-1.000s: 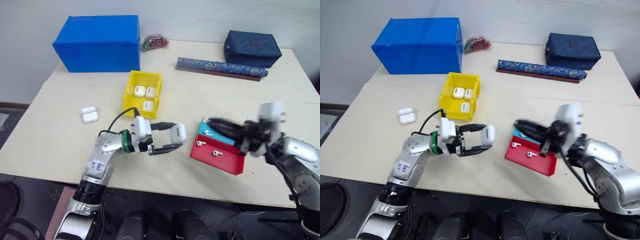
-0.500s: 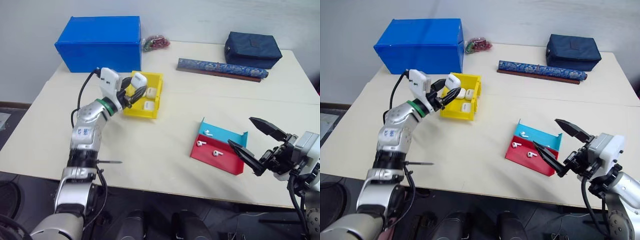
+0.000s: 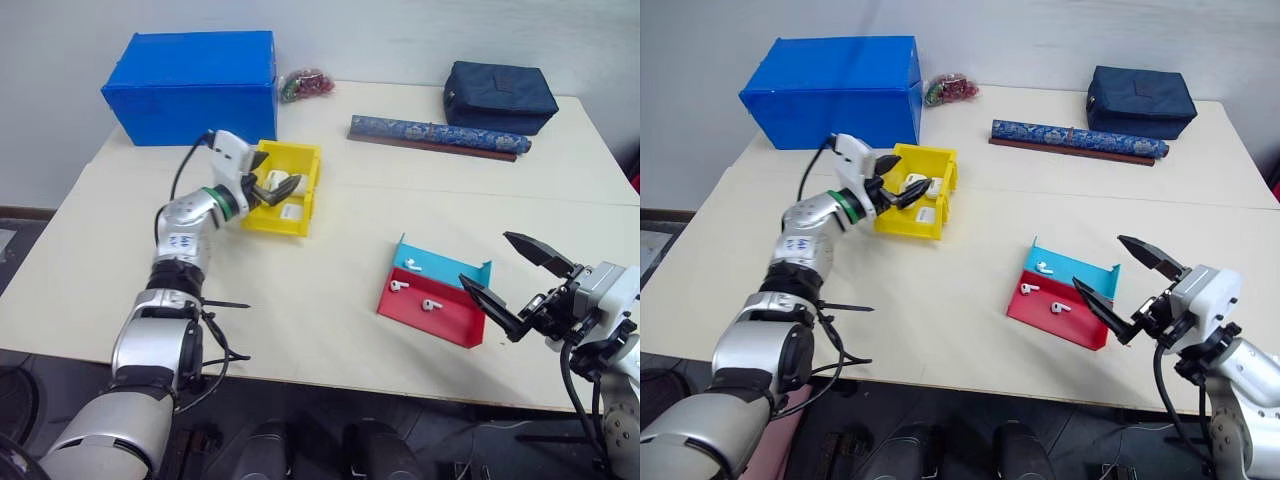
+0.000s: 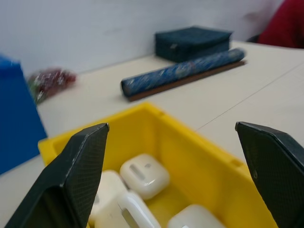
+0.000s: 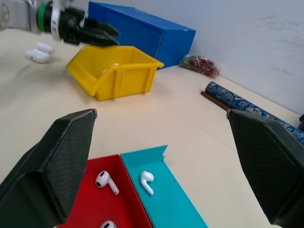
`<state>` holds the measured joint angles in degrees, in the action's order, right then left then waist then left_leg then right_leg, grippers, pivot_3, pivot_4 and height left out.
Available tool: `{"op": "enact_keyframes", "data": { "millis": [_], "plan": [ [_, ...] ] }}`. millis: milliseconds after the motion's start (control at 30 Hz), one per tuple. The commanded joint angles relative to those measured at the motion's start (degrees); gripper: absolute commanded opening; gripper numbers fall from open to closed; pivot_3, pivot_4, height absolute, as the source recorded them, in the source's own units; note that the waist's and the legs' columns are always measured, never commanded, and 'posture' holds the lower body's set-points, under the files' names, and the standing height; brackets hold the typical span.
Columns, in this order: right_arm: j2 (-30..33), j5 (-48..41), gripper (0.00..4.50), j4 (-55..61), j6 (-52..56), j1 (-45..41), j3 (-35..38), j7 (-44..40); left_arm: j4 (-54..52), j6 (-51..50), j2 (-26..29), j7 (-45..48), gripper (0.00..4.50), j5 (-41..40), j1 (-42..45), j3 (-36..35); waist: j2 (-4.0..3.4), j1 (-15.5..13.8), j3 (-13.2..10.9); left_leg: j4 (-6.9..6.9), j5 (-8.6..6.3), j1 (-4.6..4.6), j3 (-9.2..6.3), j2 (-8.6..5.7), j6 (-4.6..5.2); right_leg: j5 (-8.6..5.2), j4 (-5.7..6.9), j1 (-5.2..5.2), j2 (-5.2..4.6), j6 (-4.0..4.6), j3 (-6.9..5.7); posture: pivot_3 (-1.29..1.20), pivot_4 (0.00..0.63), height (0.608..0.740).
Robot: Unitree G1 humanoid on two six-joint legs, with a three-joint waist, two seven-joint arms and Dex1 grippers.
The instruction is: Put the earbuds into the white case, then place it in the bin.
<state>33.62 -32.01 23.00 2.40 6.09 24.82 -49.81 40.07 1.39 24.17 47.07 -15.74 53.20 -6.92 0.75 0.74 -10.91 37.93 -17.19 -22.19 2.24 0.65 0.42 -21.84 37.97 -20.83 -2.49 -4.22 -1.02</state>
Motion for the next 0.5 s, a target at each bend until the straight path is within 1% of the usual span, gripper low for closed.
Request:
{"op": "enact_keyframes", "data": {
  "millis": [33,67,100,133,233,300,367,433,500],
  "plan": [
    [2.20,-0.31,4.50,-2.71,-1.80,-1.31,-0.09,-3.44,-20.08,-4.27,6.41,8.69,4.46,-5.87,-10.54,-1.99,-0.02,0.56,0.01,-0.01,-0.01,0.02,-0.01,0.01,-0.02,0.00,0.01,0.01,0.01,0.00,0.00,0.00,0.150,0.740],
    [2.72,-0.31,4.50,-3.54,-2.02,-1.64,-0.33,-4.58,-25.44,-5.04,9.10,10.92,4.46,-6.67,-15.27,-2.40,-0.03,1.01,0.01,-0.03,0.00,0.04,-0.02,0.01,-0.03,0.00,0.02,0.01,0.01,0.00,0.00,0.00,0.150,0.740],
    [3.08,-0.36,4.50,-4.09,-2.20,-1.85,-0.52,-5.35,-29.16,-5.82,10.95,12.24,4.46,-7.39,-18.52,-2.67,-0.03,1.07,0.01,-0.06,0.00,0.06,-0.02,0.02,-0.03,0.00,0.01,0.02,0.00,0.00,0.02,0.00,0.150,0.740],
    [4.02,-0.20,4.50,-4.89,-2.59,-1.91,-0.83,-6.88,-33.39,-6.51,13.64,12.96,4.46,-7.36,-23.84,-3.81,-0.03,0.98,0.01,-0.10,-0.01,0.13,-0.03,0.02,-0.03,0.00,-0.02,0.10,0.00,0.00,0.05,0.00,0.150,0.740],
    [7.49,1.47,4.50,-9.92,-5.56,-1.65,-1.31,-12.95,-42.79,-6.33,20.32,10.90,4.46,-2.85,-41.42,-9.13,-0.09,1.07,-0.02,-0.08,-0.03,0.19,-0.06,0.02,0.06,-0.01,-0.13,0.26,-0.03,0.01,0.10,0.00,0.150,0.740],
    [9.52,2.74,4.50,-13.55,-7.78,-0.74,-0.41,-15.74,-47.52,-7.94,21.85,7.66,4.46,-1.07,-49.96,-12.74,-0.09,0.81,-0.02,-0.10,-0.12,0.26,-0.06,0.02,0.21,-0.01,-0.26,0.35,-0.08,0.03,0.11,0.00,0.150,0.740],
    [10.96,2.67,4.50,-15.75,-8.79,0.53,1.76,-16.97,-52.91,-9.52,22.13,6.37,4.46,-1.72,-56.71,-16.49,-0.03,-0.01,-0.02,-0.12,-0.24,0.26,-0.13,0.00,0.45,-0.02,-0.34,0.45,-0.11,0.04,0.05,0.00,0.150,0.740],
    [11.73,2.12,4.50,-16.51,-9.34,1.90,2.97,-18.28,-56.17,-9.55,21.66,5.83,4.46,-2.38,-61.10,-19.15,-0.03,-0.69,-0.02,-0.11,-0.34,0.22,-0.15,-0.04,0.61,-0.03,-0.44,0.46,-0.19,0.06,0.06,0.00,0.150,0.740],
    [12.62,2.27,4.50,-16.94,-10.07,3.73,3.62,-19.97,-57.19,-9.01,20.48,5.16,4.46,-2.73,-65.31,-22.13,-0.04,-0.85,-0.02,-0.12,-0.35,0.20,-0.15,-0.07,0.62,-0.03,-0.53,0.47,-0.22,0.06,0.06,0.00,0.150,0.740]
  ]
}}
